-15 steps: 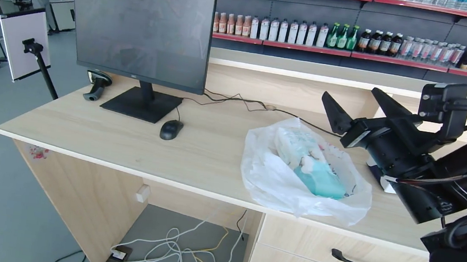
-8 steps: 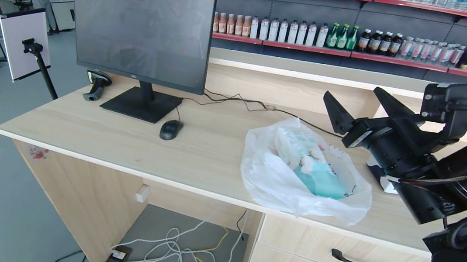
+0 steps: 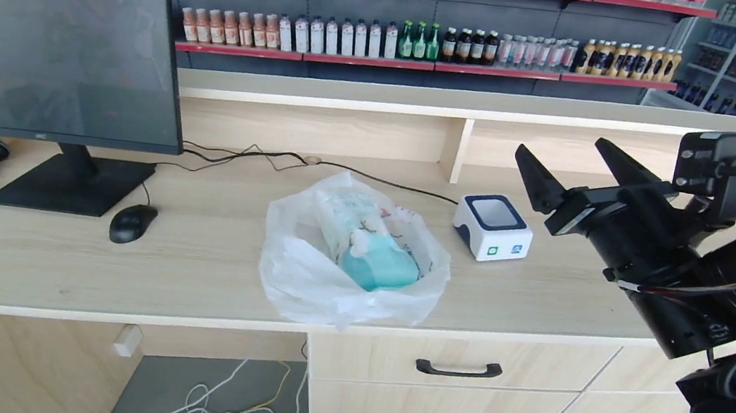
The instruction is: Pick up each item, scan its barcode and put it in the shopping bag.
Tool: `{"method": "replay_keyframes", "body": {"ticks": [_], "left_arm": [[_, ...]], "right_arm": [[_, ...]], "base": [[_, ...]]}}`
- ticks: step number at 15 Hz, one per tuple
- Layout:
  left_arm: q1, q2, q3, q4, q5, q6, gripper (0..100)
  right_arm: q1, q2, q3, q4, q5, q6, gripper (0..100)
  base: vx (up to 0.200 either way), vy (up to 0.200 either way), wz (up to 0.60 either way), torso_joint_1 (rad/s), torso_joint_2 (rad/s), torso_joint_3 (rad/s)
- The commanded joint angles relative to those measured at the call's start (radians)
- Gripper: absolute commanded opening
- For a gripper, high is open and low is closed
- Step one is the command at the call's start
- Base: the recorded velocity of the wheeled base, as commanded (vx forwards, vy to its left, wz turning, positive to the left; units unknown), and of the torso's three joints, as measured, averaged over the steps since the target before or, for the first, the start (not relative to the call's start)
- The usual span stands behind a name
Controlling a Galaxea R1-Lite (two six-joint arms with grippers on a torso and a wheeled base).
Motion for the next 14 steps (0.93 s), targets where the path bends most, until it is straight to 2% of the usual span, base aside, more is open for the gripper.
{"method": "replay_keyframes", "body": {"ticks": [1, 14], "left_arm": [[-0.001, 0.0, 0.0, 0.0, 0.0, 0.0, 100], [0.0, 0.0, 0.0, 0.0, 0.0, -0.003, 100]], "right_arm": [[0.008, -0.019, 0.004, -0.001, -0.001, -0.002, 100], [-0.01, -0.025, 0.037, -0.001, -0.001, -0.008, 100]], "base": [[0.0, -0.2, 0.0, 0.007, 0.01, 0.002], [0.0, -0.2, 0.0, 0.004, 0.0, 0.003]]}}
